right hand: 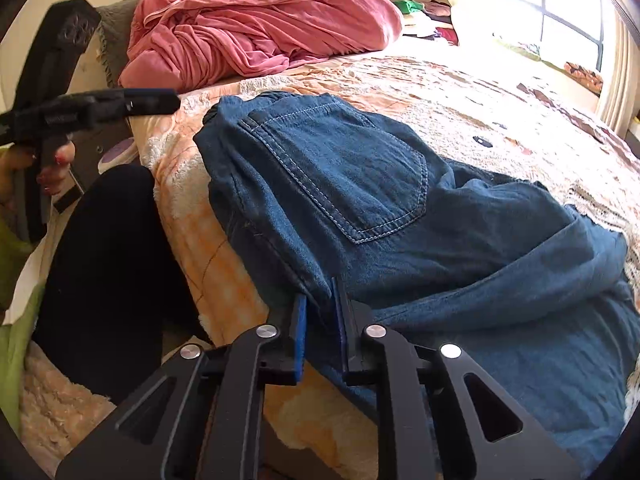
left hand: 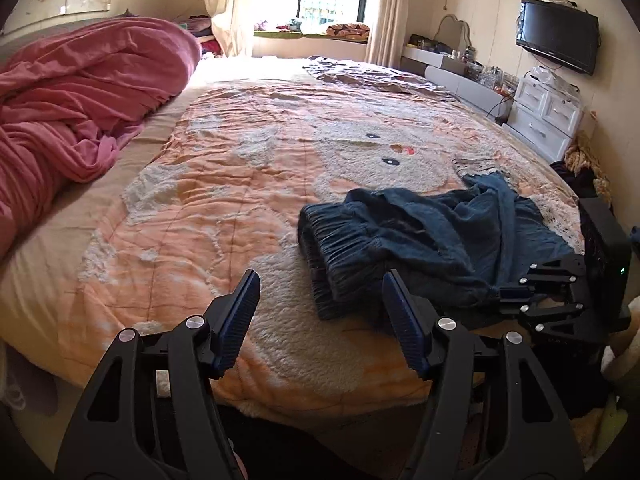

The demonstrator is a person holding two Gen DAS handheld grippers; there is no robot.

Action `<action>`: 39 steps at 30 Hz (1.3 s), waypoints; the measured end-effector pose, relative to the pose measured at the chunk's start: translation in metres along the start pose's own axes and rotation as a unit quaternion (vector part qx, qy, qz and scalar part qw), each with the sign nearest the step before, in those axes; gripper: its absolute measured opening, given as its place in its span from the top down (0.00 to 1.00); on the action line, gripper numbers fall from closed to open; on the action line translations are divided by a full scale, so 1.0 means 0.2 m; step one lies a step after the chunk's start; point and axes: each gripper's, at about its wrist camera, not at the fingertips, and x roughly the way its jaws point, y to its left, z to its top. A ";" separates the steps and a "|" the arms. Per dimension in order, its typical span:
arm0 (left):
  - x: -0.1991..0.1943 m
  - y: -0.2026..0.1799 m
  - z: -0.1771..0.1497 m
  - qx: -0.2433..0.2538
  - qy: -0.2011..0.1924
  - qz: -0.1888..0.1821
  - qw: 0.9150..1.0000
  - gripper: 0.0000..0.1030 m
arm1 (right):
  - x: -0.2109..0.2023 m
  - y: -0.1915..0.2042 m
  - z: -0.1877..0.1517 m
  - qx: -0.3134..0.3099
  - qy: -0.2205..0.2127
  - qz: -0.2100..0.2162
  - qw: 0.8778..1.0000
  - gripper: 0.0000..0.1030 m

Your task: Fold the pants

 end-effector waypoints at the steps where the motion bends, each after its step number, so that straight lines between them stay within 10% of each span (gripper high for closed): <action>1: 0.01 -0.04 0.03 0.000 -0.005 -0.011 1.000 0.46 | -0.01 0.00 0.00 0.001 -0.001 -0.002 1.000 0.86; 5: 0.16 -0.21 0.12 -0.008 0.020 -0.085 0.996 0.50 | -0.02 0.02 -0.01 0.005 -0.003 -0.005 1.000 0.84; 12: 0.39 -0.27 -0.03 -0.003 0.094 -0.068 0.993 0.67 | -0.11 0.00 -0.04 0.026 -0.015 0.000 1.000 0.82; 18: 0.36 -0.27 -0.11 0.012 0.088 -0.068 0.994 0.69 | -0.25 -0.06 0.02 0.071 -0.065 0.005 0.995 0.74; 26: 0.37 -0.29 -0.12 0.030 0.085 -0.059 0.994 0.69 | -0.01 -0.12 0.01 0.098 0.025 -0.046 0.994 0.71; 32: 0.27 -0.30 -0.09 0.020 0.043 -0.068 0.997 0.63 | -0.18 -0.18 0.00 0.135 -0.034 -0.014 0.990 0.71; 39: 0.12 -0.42 0.04 0.033 0.002 -0.093 0.995 0.50 | -0.48 -0.37 -0.03 0.183 -0.079 -0.085 0.976 0.58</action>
